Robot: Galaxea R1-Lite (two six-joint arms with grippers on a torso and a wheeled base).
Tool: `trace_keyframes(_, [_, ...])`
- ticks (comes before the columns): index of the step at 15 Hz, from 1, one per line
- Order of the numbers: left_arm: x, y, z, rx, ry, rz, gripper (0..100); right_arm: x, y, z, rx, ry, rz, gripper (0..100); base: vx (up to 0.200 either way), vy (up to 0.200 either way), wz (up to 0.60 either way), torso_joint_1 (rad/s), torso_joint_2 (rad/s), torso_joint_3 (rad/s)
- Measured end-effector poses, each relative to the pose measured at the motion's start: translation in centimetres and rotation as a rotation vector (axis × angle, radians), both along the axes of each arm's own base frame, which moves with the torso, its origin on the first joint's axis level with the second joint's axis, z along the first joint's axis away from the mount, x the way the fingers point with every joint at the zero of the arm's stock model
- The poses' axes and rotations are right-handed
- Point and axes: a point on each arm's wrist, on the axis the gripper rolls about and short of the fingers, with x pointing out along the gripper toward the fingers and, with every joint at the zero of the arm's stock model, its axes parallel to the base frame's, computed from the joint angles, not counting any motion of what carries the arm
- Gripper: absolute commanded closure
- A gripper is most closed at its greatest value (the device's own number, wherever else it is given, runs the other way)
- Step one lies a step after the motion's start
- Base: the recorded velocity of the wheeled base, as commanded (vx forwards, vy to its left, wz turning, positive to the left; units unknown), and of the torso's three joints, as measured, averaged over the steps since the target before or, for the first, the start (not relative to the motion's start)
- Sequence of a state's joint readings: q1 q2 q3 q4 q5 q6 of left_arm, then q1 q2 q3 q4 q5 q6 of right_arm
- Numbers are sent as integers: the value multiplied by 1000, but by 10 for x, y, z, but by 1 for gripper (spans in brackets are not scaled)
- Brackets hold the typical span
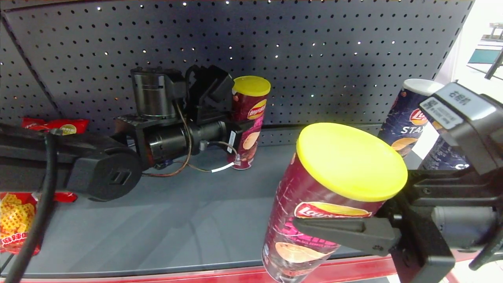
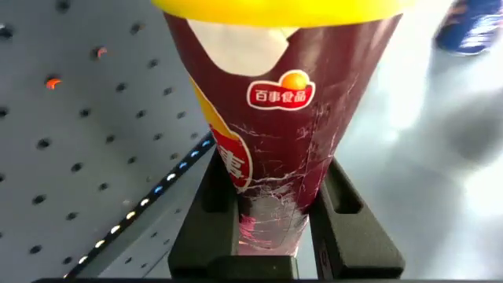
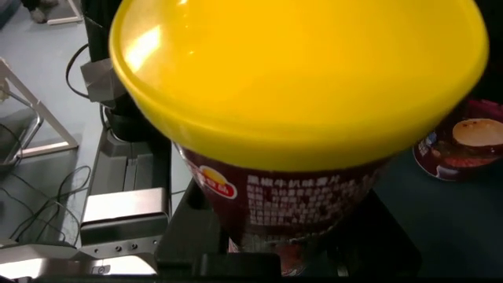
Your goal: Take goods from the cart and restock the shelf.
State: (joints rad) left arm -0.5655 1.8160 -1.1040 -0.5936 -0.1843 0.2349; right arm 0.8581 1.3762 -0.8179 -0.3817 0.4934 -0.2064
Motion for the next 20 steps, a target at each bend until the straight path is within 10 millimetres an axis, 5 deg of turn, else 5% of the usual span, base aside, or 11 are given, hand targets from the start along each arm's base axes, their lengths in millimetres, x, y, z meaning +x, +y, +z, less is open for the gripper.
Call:
trace_keyframes(3, [-29,12,3,2,12,-29,100,3,2,0,-2,2,-4,100,0,0,0,0,0,0])
trace_keyframes(9, [-126,41,5,-142,151,-159,100,8,4,-1,-7,6,-14,100,0,0,0,0,0,0])
trace_keyframes(12, [-142,44,7,-189,161,-210,100,10,2,-1,-5,7,-28,100,0,0,0,0,0,0])
trace_keyframes(15, [-150,48,-14,-147,218,-233,100,13,0,2,4,0,-43,100,0,0,0,0,0,0])
trace_keyframes(20, [-142,51,-21,-117,222,-200,100,15,-2,5,11,-4,-52,100,0,0,0,0,0,0])
